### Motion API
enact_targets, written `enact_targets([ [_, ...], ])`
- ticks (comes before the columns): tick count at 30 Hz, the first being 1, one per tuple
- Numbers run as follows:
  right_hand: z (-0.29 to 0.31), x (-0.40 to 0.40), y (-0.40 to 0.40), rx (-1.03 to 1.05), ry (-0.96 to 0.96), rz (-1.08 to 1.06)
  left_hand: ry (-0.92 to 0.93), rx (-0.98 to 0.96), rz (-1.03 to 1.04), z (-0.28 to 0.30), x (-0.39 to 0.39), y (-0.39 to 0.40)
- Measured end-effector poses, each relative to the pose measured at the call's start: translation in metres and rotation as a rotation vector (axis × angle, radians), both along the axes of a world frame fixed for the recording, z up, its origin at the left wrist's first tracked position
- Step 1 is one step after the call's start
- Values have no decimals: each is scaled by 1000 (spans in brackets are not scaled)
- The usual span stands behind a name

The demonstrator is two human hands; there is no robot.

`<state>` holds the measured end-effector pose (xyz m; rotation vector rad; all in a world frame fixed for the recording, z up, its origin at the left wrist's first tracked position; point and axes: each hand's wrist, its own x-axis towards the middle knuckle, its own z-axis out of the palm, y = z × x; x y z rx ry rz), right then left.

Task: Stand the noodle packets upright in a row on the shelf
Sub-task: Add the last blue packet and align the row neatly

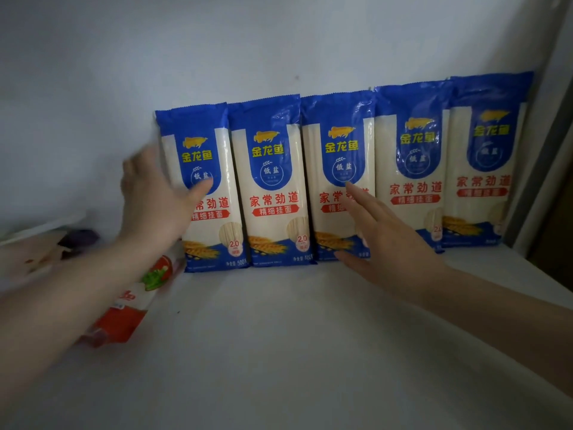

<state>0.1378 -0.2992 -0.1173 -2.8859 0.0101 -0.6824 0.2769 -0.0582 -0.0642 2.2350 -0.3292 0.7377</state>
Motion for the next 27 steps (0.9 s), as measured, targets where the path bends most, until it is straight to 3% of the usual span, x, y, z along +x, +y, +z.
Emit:
enact_targets([
  [3, 15, 13, 8, -12, -117, 39, 456, -170, -33, -50, -7, 13],
  [5, 36, 31, 17, -60, -208, 78, 569, -163, -189, -67, -7, 16],
  [8, 74, 66, 31, -77, -298, 104, 508, -88, -243, -80, -3, 9],
  [12, 117, 104, 43, -116, -365, 90, 433, -51, 5, -93, -1, -7],
  [16, 146, 129, 49, -265, -359, 31, 370, -40, 55, -105, 3, -14],
  [21, 159, 146, 56, -350, -249, -47, 337, -46, 24, -105, 1, -15],
  [27, 160, 153, 55, -464, -261, -72, 292, -45, 16, -104, -1, -15],
])
